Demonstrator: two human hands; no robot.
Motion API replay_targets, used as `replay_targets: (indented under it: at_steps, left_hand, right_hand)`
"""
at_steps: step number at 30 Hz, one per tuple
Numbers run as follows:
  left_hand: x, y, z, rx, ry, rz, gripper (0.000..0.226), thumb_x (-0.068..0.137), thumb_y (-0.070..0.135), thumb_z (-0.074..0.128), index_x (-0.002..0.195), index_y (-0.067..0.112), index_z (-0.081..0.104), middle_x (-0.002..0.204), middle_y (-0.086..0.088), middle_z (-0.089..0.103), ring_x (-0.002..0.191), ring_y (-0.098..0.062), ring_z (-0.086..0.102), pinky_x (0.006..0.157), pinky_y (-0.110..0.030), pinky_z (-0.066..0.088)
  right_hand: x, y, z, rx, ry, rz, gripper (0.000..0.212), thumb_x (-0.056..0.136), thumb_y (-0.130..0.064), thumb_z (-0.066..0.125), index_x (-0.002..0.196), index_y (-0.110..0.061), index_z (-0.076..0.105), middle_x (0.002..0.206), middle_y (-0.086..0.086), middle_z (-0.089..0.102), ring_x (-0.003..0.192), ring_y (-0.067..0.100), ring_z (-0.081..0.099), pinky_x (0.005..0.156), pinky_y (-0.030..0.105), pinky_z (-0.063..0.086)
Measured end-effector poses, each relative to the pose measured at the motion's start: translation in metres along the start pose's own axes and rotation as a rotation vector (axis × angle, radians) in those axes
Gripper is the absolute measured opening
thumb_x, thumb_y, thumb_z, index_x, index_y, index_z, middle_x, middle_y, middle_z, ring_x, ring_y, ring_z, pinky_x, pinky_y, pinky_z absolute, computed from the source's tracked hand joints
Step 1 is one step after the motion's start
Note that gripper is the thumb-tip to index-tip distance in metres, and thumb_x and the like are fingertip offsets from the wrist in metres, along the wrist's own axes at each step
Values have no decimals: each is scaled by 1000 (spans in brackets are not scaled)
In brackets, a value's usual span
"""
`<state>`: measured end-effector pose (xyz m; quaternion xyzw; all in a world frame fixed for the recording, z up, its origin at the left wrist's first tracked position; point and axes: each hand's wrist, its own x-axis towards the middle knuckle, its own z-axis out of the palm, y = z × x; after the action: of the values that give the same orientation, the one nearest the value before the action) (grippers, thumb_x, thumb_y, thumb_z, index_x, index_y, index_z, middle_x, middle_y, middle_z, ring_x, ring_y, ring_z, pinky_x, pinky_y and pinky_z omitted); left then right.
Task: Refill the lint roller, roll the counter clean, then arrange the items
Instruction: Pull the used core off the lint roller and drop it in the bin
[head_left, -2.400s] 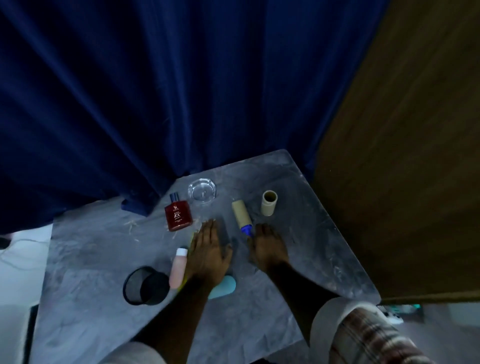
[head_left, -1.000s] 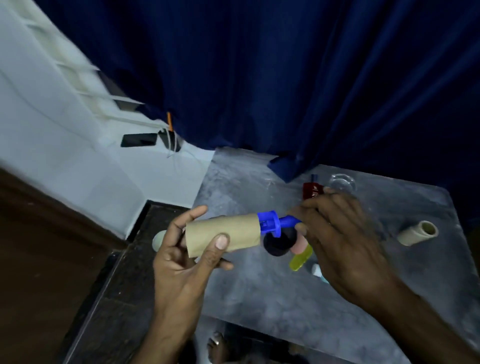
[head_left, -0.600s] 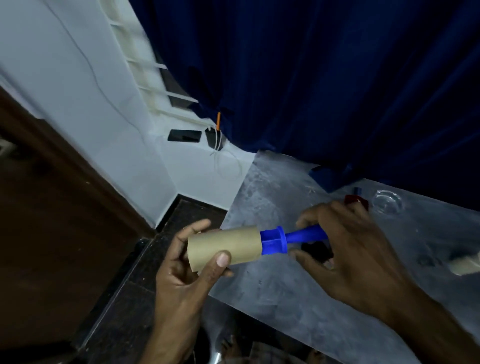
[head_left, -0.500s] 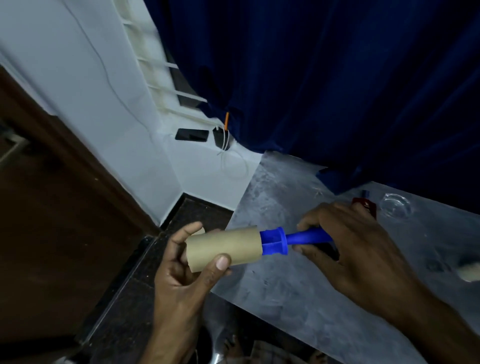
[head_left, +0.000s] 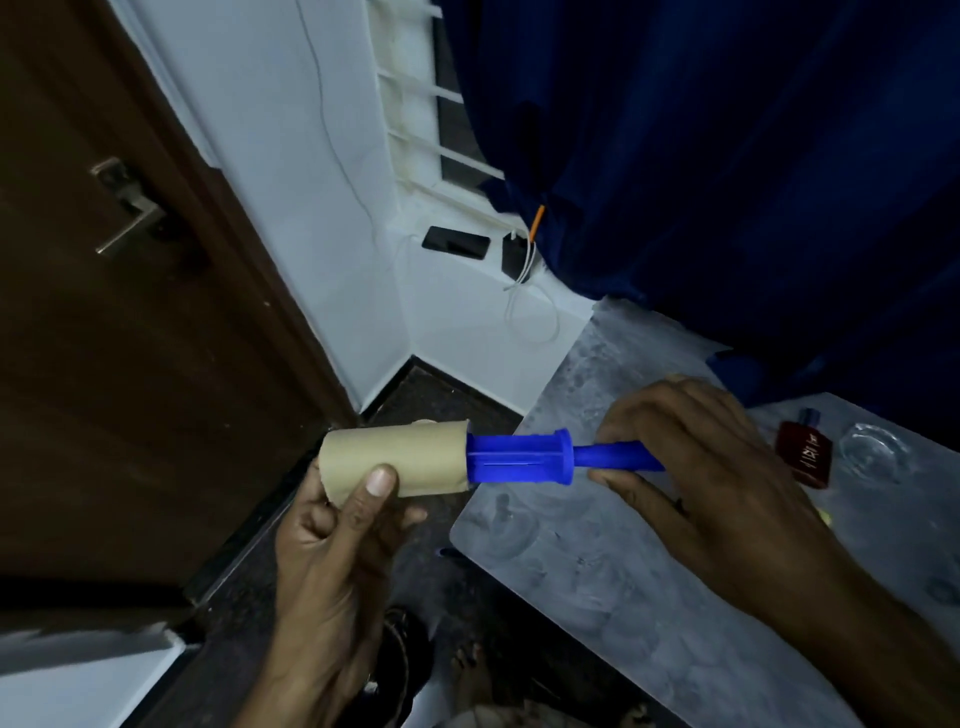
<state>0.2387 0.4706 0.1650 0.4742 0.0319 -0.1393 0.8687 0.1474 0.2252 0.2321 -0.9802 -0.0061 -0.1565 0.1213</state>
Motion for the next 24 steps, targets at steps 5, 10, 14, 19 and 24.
replay_targets:
  at_steps: [5,10,14,19,24]
  left_hand:
    - [2,0,-29,-1,139,-24,20,83,20,69,100,25,77,104,2,79,88,-9,77,65,-22,62]
    - [3,-3,-64,-27,272,-48,22,85,22,69,106,26,72,102,6,79,88,-6,77,66,-21,62]
    - [2,-12,-100,-117,425,-87,21,86,28,71,107,26,71,99,7,80,85,-4,77,69,-21,63]
    - [0,-33,-161,-201,628,-138,20,87,34,74,105,25,73,91,6,77,81,-4,75,71,-20,63]
    - [-8,-86,-235,-189,874,-198,8,100,28,70,94,25,65,79,7,75,75,-4,75,68,-22,64]
  right_hand:
    - [14,-11,28,77,-53,-27,22,97,-37,52,101,-20,65,98,-9,60,89,15,57,90,30,41]
    - [25,-27,66,163,-150,-69,25,99,-36,47,102,-19,66,97,-9,61,87,15,57,80,38,51]
    - [32,-33,100,229,-205,-43,18,100,-32,51,105,-20,64,102,-11,57,92,12,53,84,28,46]
    - [39,-39,136,282,-266,-32,20,97,-32,56,109,-18,64,107,-10,58,98,13,53,89,22,44]
    - [48,-61,173,331,-381,-99,21,98,-30,56,111,-18,66,112,-10,59,104,12,54,92,23,45]
